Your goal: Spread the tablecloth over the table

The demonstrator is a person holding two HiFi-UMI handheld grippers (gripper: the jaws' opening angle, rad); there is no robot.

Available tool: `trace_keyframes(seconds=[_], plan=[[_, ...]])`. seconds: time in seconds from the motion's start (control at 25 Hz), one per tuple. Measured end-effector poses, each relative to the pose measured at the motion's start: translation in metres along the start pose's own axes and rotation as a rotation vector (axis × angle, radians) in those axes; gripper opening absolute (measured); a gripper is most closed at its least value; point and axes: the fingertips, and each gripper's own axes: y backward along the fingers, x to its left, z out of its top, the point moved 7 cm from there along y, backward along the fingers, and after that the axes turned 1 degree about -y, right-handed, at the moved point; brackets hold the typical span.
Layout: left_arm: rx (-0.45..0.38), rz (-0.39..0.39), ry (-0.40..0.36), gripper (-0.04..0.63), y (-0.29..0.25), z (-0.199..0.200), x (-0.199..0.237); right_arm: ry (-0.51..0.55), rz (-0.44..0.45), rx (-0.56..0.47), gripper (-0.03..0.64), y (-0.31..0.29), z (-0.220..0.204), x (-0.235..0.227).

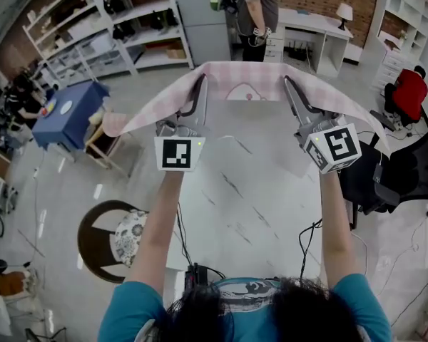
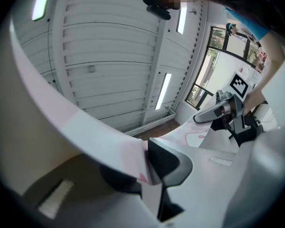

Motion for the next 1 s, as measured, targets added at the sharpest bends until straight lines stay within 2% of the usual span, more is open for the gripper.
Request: trace_keyframes(seconds=[0.28, 0.4, 0.52, 0.68, 1.0], plan=[[0.168, -0.035, 0.156, 0.061, 0.082, 0.007, -0.017, -0.116, 0.046, 0.053, 0.078, 0.052, -0.002, 0.058], [0.226, -0.049, 0.253, 0.060, 0.103, 0.014, -0.020, -0.179, 0.046, 0.091, 0.077, 0.068, 0.003, 0.074], [0.281, -0.067, 0.349, 0.059, 0.119, 0.023, -0.024, -0.260, 0.036, 0.135, 0.075, 0.085, 0.008, 0.087], [0.345, -0.098, 0.456, 0.058, 0.177, 0.023, -0.047, -0.361, 0.014, 0.191, 0.071, 0.134, -0.009, 0.133], [0.456, -0.108, 0.629, 0.058, 0.261, 0.019, -0.068, -0.565, -0.034, 0.288, 0.066, 0.193, -0.030, 0.202]])
